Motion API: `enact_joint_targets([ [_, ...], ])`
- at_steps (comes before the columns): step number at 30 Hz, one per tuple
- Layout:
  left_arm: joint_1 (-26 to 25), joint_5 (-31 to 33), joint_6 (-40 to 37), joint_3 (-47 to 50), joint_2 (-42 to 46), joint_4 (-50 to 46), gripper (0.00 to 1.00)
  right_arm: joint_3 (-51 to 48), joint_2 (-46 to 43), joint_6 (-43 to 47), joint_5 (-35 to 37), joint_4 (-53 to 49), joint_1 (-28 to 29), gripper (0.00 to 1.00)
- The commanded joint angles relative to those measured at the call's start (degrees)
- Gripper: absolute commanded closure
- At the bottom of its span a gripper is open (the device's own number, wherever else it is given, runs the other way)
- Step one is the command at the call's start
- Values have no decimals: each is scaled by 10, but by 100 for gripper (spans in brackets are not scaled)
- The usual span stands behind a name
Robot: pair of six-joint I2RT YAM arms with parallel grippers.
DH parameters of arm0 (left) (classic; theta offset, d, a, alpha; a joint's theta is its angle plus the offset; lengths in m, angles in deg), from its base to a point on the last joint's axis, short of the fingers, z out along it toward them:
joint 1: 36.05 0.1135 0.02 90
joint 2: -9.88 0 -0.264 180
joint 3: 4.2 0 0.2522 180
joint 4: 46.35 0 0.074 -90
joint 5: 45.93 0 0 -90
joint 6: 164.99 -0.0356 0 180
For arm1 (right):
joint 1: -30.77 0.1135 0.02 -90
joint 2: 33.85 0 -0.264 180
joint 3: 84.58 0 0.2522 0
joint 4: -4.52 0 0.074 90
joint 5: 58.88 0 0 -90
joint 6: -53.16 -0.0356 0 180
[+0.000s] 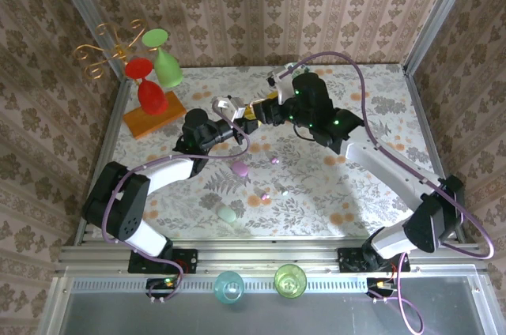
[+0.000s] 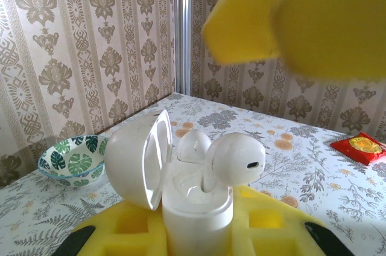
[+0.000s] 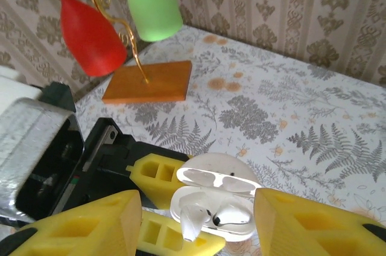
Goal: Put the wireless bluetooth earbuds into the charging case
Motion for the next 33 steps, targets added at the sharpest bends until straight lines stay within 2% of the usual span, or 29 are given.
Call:
enact_joint_targets([
  [1, -3, -6, 8, -9, -6, 22, 100, -16, -28, -40, 7, 24, -18, 46],
  [10, -3, -6, 15, -10, -2, 27, 100, -11, 7, -28, -16, -18, -31, 47],
  [33, -3, 10, 23, -18, 0, 16, 100, -6, 40, -5, -58, -33, -23, 47],
])
